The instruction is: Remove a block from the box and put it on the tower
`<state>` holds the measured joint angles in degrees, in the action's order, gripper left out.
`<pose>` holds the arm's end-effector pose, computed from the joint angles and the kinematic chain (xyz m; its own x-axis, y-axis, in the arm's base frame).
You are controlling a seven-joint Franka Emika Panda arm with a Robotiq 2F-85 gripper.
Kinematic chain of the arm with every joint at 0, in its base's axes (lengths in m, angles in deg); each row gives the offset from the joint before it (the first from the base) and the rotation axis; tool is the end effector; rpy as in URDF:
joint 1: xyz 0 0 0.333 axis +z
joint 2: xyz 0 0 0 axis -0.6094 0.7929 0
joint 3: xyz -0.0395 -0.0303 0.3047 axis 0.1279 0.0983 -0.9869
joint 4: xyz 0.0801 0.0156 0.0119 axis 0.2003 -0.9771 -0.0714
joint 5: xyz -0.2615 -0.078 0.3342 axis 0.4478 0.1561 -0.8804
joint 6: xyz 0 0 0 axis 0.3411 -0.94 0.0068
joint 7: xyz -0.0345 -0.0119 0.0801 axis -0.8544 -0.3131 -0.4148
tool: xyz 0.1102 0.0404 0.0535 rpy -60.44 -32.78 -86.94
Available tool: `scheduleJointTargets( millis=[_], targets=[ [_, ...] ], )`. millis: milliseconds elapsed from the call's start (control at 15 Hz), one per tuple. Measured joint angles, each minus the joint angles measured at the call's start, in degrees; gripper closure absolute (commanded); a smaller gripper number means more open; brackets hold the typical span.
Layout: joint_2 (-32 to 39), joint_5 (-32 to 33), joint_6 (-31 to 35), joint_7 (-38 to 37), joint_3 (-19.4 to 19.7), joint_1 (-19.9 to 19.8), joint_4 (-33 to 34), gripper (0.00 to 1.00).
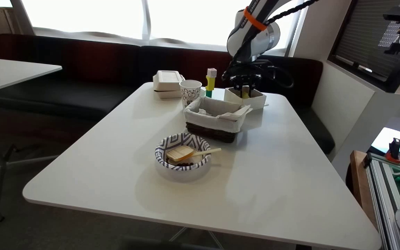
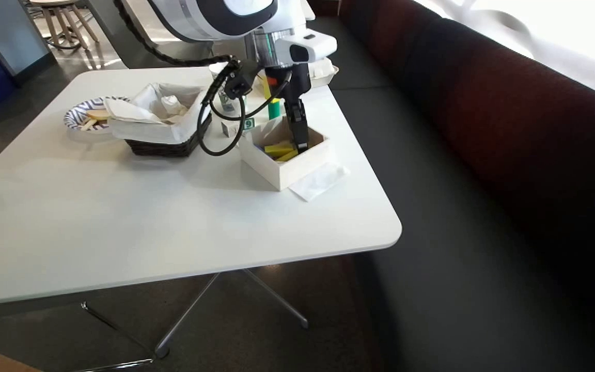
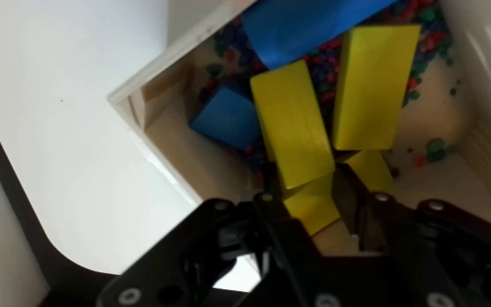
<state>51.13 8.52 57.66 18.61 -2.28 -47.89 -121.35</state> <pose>0.5729 -0.3794 0.1264 0.4409 -0.8764 0.1936 -0.8939 -0.4094 0.1825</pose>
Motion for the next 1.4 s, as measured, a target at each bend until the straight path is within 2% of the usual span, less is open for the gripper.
scheduleJointTargets(
  millis=[533,1400],
  targets=[
    [-1.38,0.0,0.03,0.0,0.0,0.02,-0.04,0.9],
    [-11.87,-1.24,1.03,0.16,-1.18,0.09,-5.48,0.9]
  ],
)
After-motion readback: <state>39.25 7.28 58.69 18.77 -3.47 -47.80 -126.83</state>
